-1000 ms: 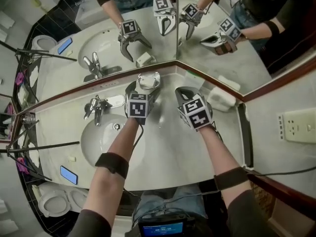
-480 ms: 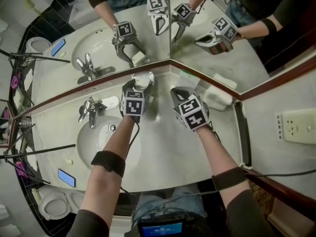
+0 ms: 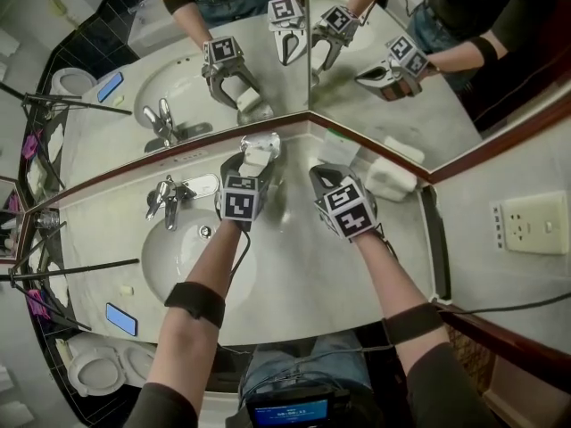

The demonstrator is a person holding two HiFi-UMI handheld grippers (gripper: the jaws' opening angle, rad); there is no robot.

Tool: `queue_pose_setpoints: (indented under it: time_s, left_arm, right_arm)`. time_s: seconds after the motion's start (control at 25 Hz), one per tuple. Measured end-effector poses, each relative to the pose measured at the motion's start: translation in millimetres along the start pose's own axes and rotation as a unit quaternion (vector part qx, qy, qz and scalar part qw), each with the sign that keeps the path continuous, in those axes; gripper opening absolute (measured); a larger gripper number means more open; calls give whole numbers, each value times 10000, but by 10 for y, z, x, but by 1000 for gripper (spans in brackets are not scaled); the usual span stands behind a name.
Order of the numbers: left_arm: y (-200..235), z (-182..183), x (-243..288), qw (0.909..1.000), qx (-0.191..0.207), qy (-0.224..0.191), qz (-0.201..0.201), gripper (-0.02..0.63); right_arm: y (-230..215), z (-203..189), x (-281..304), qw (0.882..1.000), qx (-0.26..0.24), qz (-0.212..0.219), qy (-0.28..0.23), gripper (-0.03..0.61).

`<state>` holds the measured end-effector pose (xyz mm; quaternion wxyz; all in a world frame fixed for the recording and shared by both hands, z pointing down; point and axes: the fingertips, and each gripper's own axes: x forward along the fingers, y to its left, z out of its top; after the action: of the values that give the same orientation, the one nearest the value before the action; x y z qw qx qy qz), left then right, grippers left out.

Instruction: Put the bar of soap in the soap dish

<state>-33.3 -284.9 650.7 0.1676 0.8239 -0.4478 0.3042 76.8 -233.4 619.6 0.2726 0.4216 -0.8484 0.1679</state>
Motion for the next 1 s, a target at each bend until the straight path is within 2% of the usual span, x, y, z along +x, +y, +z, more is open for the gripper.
queue_pose_setpoints:
  time_s: [0.32, 0.64, 1.0]
  left_arm:
    - [-297, 104, -742, 9991, 144, -372, -148, 322]
    - [-599, -170, -1517, 9980, 196, -560, -209, 322]
    - [-810, -422, -1813, 9979, 113, -640, -80, 322]
  right_arm:
    - [318, 154, -313, 9990, -379, 231, -94, 20]
    - [968, 63, -715, 9948, -750, 687, 40, 20]
    - [1384, -32, -992, 9924, -787, 941, 39, 20]
